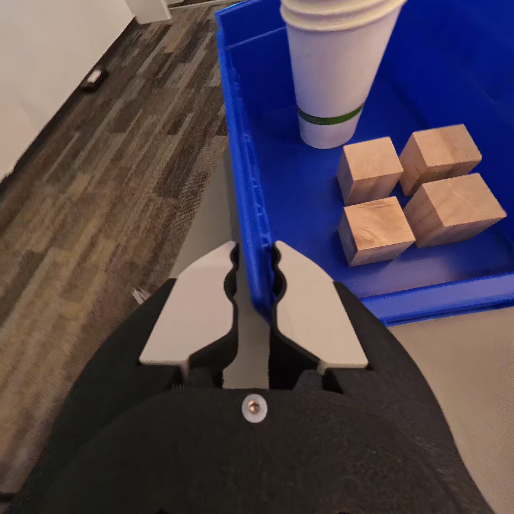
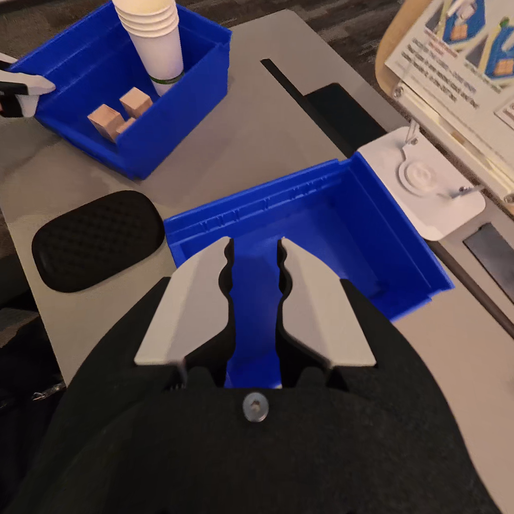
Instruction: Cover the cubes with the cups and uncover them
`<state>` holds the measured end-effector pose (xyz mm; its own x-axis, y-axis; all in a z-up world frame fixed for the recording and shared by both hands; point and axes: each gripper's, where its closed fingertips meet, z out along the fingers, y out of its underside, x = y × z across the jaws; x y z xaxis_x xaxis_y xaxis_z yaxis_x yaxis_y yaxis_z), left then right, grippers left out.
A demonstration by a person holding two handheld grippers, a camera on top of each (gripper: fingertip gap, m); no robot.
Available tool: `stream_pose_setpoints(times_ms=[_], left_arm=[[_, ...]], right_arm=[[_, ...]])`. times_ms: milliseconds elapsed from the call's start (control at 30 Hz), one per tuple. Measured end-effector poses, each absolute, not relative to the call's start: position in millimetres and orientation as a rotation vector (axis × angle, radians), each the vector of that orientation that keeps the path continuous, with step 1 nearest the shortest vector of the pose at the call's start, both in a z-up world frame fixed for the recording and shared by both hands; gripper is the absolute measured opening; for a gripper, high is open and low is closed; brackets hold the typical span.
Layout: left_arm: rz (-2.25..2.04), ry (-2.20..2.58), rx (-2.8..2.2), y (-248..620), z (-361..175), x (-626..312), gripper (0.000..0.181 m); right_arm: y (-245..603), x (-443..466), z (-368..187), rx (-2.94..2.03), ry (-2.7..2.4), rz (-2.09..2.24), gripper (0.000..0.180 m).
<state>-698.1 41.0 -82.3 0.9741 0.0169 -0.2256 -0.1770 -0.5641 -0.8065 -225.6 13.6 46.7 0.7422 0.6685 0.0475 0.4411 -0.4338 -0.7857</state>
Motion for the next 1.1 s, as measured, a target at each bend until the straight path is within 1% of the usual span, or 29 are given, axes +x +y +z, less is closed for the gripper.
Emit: stream_pose_setpoints(times_ms=[33, 100, 200, 400, 567, 700, 800, 833, 867, 900, 933, 967, 1000, 1033, 1100], left_arm=[[0.278, 0.178, -2.159, 46, -82, -705, 0.016], [0.242, 0.291, -2.171, 56, -82, -712, 0.017], [0.006, 0.411, -2.177, 68, -84, -712, 0.009], [-0.041, 0.54, -2.18, 88, -84, -737, 0.008], [-0.078, 0.562, -2.178, 98, -84, -742, 0.008], [-0.05, 0.653, -2.151, 101, -84, -744, 0.01], [-0.062, 0.635, -2.147, 104, -83, -745, 0.011], [-0.079, 0.612, -2.128, 105, -80, -744, 0.013], [-0.117, 0.588, -2.089, 106, -74, -740, 0.021], [-0.17, 0.553, -2.04, 107, -65, -737, 0.03], [-0.221, 0.505, -1.987, 107, -55, -734, 0.04], [-0.261, 0.457, -1.932, 107, -44, -734, 0.046], [-0.28, 0.412, -1.88, 107, -33, -735, 0.048], [-0.279, 0.38, -1.837, 105, -25, -737, 0.049], [-0.238, 0.348, -1.788, 99, -16, -742, 0.048]], right_arm=[[13, -217, 47, -2.096, -0.813, 0.36, 0.03], [12, -204, 49, -2.09, -0.781, 0.407, 0.03], [13, -191, 53, -2.073, -0.753, 0.467, 0.029], [15, -180, 60, -2.039, -0.739, 0.51, 0.029], [14, -177, 49, -2.054, -0.764, 0.486, 0.029], [15, -171, 30, -2.127, -0.746, 0.461, 0.029], [20, -146, 22, -2.184, -0.582, 0.328, 0.029], [22, -134, 22, -2.189, -0.504, 0.279, 0.029], [24, -121, 21, -2.195, -0.418, 0.236, 0.029], [27, -107, 18, -2.208, -0.321, 0.194, 0.032], [28, -94, 13, -2.231, -0.226, 0.157, 0.041], [28, -83, 5, -2.268, -0.143, 0.134, 0.053], [27, -79, -5, -2.313, -0.084, 0.138, 0.062], [25, -80, -14, -2.349, -0.049, 0.166, 0.067], [23, -86, -32, -2.414, -0.002, 0.179, 0.069]])
